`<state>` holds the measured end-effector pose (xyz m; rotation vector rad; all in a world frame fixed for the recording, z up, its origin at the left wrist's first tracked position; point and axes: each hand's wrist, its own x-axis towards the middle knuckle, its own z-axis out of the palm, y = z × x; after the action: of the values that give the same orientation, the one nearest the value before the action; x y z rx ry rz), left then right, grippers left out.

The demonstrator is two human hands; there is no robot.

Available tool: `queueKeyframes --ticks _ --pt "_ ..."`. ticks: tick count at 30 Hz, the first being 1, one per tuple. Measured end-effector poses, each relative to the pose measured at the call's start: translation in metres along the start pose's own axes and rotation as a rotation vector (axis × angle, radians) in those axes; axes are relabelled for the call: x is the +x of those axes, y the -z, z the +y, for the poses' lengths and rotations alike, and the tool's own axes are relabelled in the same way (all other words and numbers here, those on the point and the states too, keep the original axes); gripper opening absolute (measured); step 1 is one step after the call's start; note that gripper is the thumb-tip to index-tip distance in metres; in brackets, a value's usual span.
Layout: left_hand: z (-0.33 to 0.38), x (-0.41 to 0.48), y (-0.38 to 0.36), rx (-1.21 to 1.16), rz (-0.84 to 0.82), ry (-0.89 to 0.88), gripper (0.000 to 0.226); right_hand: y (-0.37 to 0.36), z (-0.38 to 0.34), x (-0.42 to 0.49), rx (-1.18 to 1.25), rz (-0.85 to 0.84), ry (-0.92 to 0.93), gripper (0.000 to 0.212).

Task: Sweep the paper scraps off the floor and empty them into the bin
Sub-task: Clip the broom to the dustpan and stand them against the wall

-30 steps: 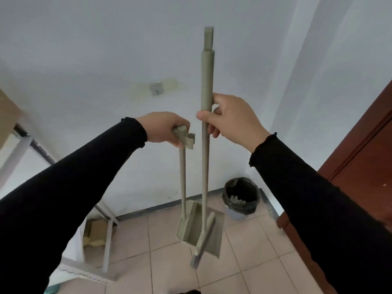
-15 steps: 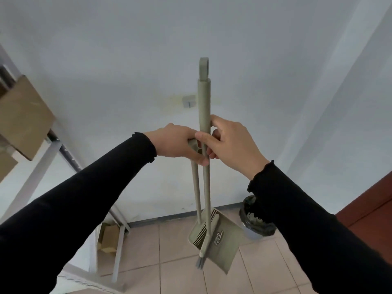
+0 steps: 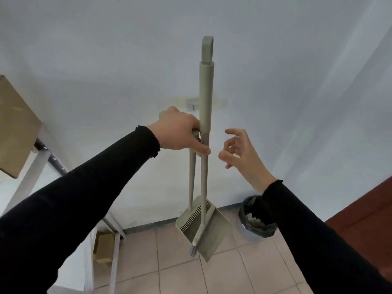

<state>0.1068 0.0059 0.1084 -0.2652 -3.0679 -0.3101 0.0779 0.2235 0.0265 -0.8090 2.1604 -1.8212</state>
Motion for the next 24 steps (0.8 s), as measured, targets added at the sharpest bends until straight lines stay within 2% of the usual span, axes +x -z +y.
queueKeyframes --ticks 3,5,7,8,10,12,14,16,18,19,20,21,22,24 --pt "0.000 0.010 0.010 0.001 -0.028 -0.063 0.056 -0.011 0.060 0.003 -0.270 -0.349 -0.210 0.084" --pt "0.001 0.019 0.017 -0.041 -0.069 -0.073 0.058 -0.029 0.078 0.011 -0.260 -0.502 -0.303 0.086" --pt "0.001 0.028 0.026 -0.110 -0.106 -0.091 0.054 -0.041 0.088 0.023 -0.180 -0.505 -0.361 0.081" --pt "0.001 0.032 0.030 -0.147 -0.109 -0.098 0.046 -0.044 0.091 0.029 -0.153 -0.487 -0.355 0.071" --pt "0.003 0.038 0.035 -0.185 -0.097 -0.118 0.030 -0.047 0.097 0.038 -0.140 -0.425 -0.323 0.036" --pt "0.001 0.045 0.033 -0.167 -0.044 -0.119 0.030 -0.046 0.097 0.045 -0.138 -0.384 -0.306 0.022" --pt "-0.003 0.051 0.026 -0.084 0.046 -0.114 0.044 -0.042 0.099 0.052 -0.125 -0.382 -0.290 0.018" --pt "-0.006 0.051 0.014 -0.071 0.235 -0.110 0.072 -0.037 0.103 0.058 -0.116 -0.375 -0.285 0.016" --pt "0.001 0.041 -0.012 -0.381 0.552 0.012 0.096 -0.031 0.108 0.062 -0.104 -0.344 -0.282 0.017" --pt "0.005 0.035 -0.031 -0.582 0.693 0.130 0.098 -0.028 0.112 0.065 -0.100 -0.327 -0.278 0.018" --pt "0.010 0.030 -0.052 -0.745 0.741 0.260 0.097 -0.025 0.115 0.067 -0.101 -0.308 -0.272 0.018" --pt "0.016 0.026 -0.071 -0.859 0.670 0.362 0.094 -0.023 0.117 0.069 -0.107 -0.296 -0.261 0.017" --pt "0.021 0.023 -0.086 -0.929 0.520 0.410 0.090 -0.021 0.118 0.071 -0.122 -0.293 -0.240 0.016" --pt "0.028 0.027 -0.107 -0.961 0.274 0.416 0.072 -0.022 0.123 0.074 -0.165 -0.320 -0.202 0.014"
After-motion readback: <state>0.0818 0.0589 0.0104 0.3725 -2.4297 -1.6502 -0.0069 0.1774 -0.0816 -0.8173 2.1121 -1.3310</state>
